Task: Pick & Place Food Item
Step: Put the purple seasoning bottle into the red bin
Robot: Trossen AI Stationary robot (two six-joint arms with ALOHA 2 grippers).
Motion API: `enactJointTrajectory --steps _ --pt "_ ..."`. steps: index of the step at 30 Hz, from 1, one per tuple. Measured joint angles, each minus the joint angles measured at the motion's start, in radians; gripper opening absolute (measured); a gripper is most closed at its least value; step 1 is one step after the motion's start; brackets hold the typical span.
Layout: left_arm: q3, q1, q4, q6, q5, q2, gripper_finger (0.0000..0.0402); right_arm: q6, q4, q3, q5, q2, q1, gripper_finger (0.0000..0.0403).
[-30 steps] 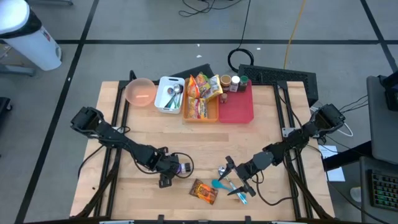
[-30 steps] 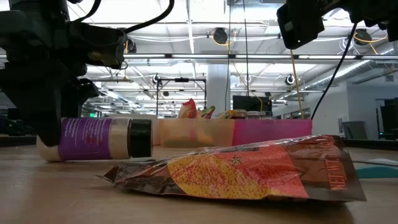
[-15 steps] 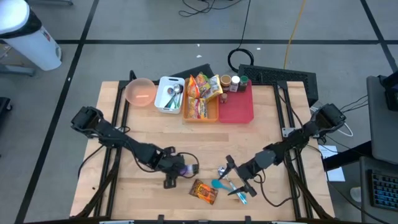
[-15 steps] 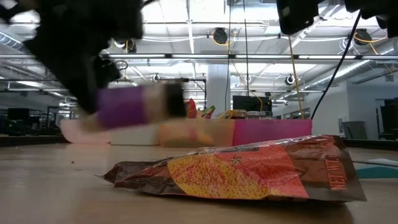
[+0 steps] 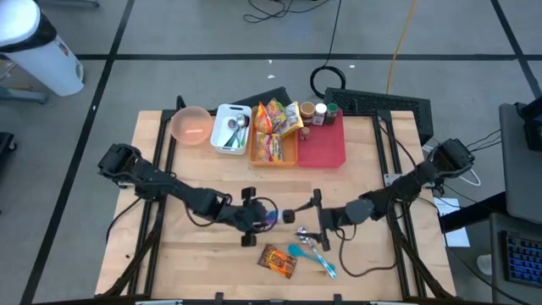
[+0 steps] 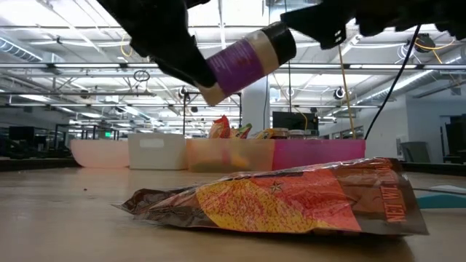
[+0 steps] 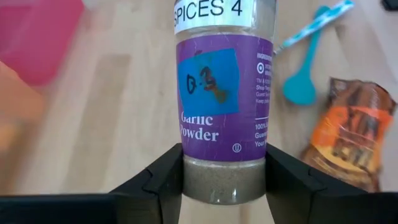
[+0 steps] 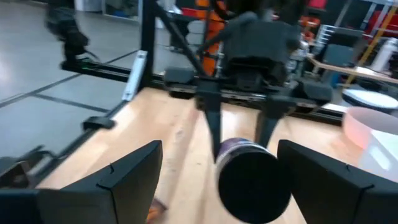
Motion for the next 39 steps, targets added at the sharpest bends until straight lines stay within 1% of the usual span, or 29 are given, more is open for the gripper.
enactJointTrajectory --steps 5,12,20,25,29,33,39 --pt "0.0 0.025 0.024 0.035 -0.022 0.0 0.0179 0.007 -0.004 0.0 -0.005 0.0 -0.069 0.0309" --pt "0.0 0.055 0.023 0.047 -0.023 0.0 0.0182 0.054 -0.037 0.0 -0.11 0.0 -0.159 0.0309" --pt "0.0 0.076 0.042 0.091 -0.042 0.0 0.0183 0.024 -0.053 0.0 -0.111 0.0 -0.206 0.0309" --pt "0.0 0.095 0.047 0.117 -0.049 0.0 0.0183 0.034 -0.109 0.001 -0.142 0.001 -0.242 0.0309" --pt "0.0 0.111 0.044 0.132 -0.049 0.0 0.0184 0.031 -0.111 0.001 -0.155 0.001 -0.266 0.0306" --pt "0.0 0.125 0.044 0.158 -0.048 0.0 0.0184 0.032 -0.108 0.001 -0.21 0.001 -0.295 0.0286" --pt "0.0 0.144 0.042 0.181 -0.043 -0.001 0.0184 0.033 -0.115 0.001 -0.279 0.001 -0.329 0.0238"
